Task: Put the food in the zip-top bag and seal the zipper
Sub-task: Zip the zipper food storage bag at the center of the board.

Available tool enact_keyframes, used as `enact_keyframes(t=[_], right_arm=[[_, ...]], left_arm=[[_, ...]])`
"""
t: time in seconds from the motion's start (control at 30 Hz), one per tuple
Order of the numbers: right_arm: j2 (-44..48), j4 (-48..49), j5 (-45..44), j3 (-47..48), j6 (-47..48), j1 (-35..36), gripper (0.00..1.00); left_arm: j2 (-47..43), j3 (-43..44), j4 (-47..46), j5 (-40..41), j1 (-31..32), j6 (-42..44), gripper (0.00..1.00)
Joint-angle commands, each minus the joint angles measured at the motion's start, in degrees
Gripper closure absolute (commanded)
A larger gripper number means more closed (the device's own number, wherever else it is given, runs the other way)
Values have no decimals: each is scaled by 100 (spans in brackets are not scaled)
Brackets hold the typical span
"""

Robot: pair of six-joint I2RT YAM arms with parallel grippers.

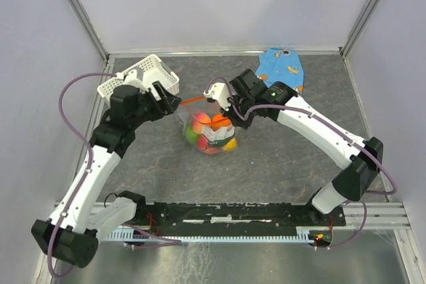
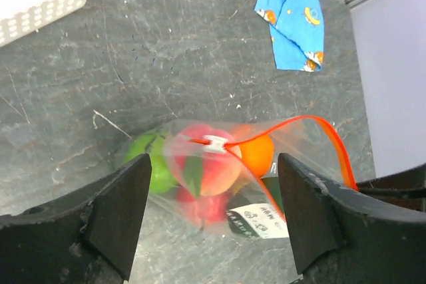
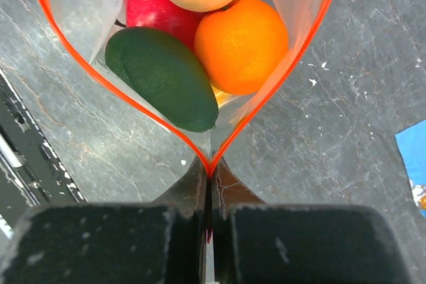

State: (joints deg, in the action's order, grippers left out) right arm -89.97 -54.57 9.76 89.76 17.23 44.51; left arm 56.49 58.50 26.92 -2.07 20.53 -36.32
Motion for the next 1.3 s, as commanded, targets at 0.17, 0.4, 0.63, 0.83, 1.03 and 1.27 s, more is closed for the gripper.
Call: enact_keyframes(t=[0.17,0.4,0.63,0.83,1.03,1.27], right_arm=[[-9,-188,-726,367,384,10,98],[571,209,-556,-398,1353,14,98],[1042,684,-735,-969,1781,14,98],[1027,720,-708,-1086,1874,5,98],[1061,915,-879,-1209,1875,-41,98],[1222,1149,-807,-1403,1760,-193,98]], left_arm=[[-133,-973,-1422,-3305,-1444,1708,13],[255,-1134,-2029,-4605,-1771,2683,17],[242,-1620,-2744,-5118,-1777,3821,15],[-173,-2172,-3201,-5463,-1776,4758,13],[-534,-2145,-3052,-5656,-1842,4778,13],[-1060,-2760,-3205,-5498,-1821,4801,11]])
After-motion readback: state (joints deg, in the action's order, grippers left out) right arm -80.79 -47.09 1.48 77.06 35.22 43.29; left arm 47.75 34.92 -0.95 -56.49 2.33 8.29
